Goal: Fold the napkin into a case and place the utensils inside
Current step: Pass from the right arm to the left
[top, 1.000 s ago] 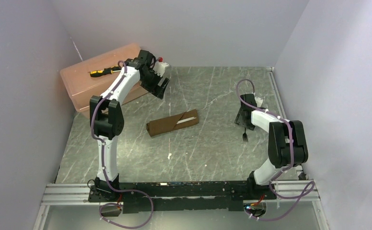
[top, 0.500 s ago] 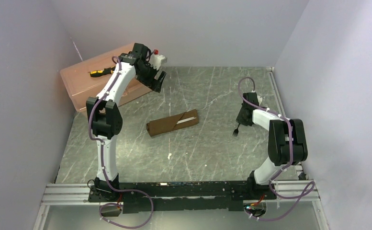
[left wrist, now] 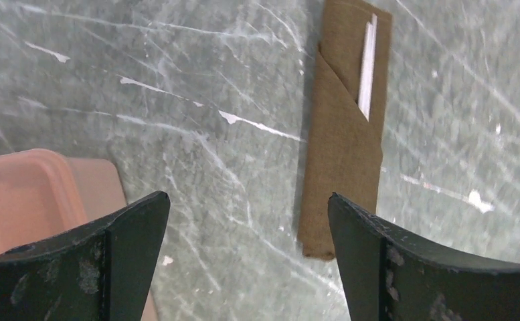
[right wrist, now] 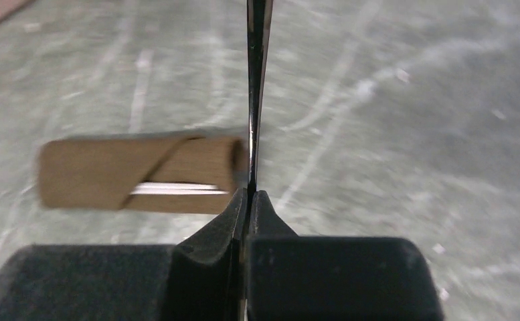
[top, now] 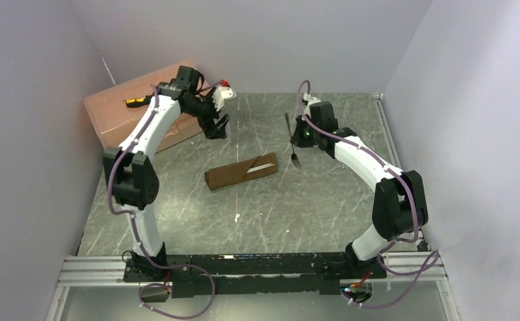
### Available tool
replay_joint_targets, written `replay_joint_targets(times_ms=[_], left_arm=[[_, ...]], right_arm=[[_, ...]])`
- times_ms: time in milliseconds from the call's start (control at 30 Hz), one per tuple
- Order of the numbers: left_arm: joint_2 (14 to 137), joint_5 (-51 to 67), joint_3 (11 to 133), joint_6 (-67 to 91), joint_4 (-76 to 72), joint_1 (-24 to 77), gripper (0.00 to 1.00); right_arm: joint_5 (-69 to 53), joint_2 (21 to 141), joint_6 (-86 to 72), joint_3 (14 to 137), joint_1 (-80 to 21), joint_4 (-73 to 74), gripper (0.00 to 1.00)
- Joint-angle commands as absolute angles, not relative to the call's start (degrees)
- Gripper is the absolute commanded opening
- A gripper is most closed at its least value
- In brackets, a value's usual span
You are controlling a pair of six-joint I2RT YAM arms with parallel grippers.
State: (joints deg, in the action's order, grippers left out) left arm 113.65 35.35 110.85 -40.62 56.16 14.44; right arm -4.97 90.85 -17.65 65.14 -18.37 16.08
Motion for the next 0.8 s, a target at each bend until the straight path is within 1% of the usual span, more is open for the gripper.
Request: replay_joint_targets(times_ms=[0,100,167,233,400,700,767], left_arm=[[99.2,38.7,98.7,-61.8,48.7,15.6,0.94],[89.6,35.1,84.6,-72.0,34.1,17.0,0.94],[85.4,33.4,78.5,-73.8,26.4,17.6,0.94],[83.2,31.8,75.1,-75.7,20.9,17.7,0.94],[79.7,29.9,68.4,-83.9,14.5,19.2,0.94],[77.1,32.7,62.1,-92.4,7.7,20.3,0.94],[76.6,33.8,60.8,-93.9,6.2,20.3,0.92]], right_arm=[[-19.5,89.7,-14.3,72.0,-21.3,16.6,0.00],[-27.0,92.9,-13.7,77.4,-23.9,19.6,0.00],[-29.2,95.2,-13.0,81.7,-25.5,22.4,0.00],[-30.7,97.2,-12.6,85.9,-27.0,24.9,0.00],[-33.0,101.0,-12.7,92.2,-29.3,27.8,0.00],[-38.4,106.0,-11.3,101.0,-31.7,33.2,0.00],[-39.0,107.0,-10.3,102.6,-32.2,34.7,0.00]])
